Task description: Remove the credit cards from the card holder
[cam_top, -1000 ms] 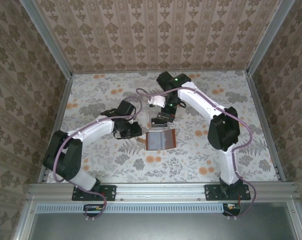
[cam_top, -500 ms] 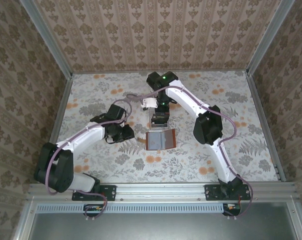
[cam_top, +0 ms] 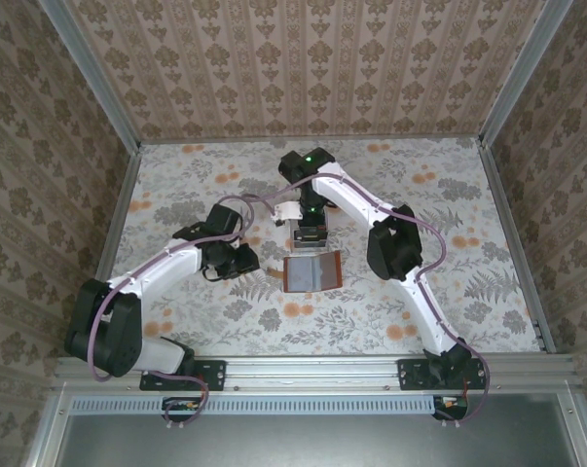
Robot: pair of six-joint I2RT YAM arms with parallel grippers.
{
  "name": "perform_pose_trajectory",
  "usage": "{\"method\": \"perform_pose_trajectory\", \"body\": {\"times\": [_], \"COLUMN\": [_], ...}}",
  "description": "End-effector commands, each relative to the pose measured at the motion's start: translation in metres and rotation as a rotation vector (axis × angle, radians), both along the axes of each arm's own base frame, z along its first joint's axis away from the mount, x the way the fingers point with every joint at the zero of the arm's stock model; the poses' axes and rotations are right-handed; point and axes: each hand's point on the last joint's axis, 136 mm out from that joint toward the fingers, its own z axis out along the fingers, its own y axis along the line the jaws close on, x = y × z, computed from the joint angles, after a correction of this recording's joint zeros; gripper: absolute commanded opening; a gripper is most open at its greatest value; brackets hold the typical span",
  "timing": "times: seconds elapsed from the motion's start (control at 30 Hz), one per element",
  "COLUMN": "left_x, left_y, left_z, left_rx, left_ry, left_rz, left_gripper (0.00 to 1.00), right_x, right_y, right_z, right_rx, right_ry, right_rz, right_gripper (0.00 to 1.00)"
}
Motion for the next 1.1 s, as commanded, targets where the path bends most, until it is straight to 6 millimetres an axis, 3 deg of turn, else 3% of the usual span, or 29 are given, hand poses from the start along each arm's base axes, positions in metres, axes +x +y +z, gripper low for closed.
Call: {"method": "perform_pose_trajectory", "body": {"times": [0.0,0.2,0.37,0.73,1.07], "left_x": [-0.005,-0.004,-0.003,0.005,0.013], "left_y": [0.003,0.002,0.0,-0.016,-0.053], "left_z": [0.003,0.005,0.004,0.014,0.018], "left_rx": [-0.012,-0.02,-0.027,-0.054,-0.087], "left_ry": [0.002,-0.005,-0.001,-0.027,-0.029], "left_rz": [0.014,0.014,0.01,-0.028,-0.114], "left_gripper": [0.24,0.24,0.24,0.24,0.23], "right_x": [-0.007,0.004,0.021,0.021,0.016], "right_y": [-0.001,-0.005,-0.011,-0.011,-0.005], "right_z": [-0.002,0.002,0.015,0.044,0.064], "right_rx": [-0.021,-0.048,-0.079,-0.016,0.181], "right_ry": [0.033,-0.03,-0.129,-0.205,-0.234], "right_rz": [0.022,0.0,-0.039,-0.164,-0.557], "right_gripper": [0.07,0.19,0.2,0.21,0.2]}}
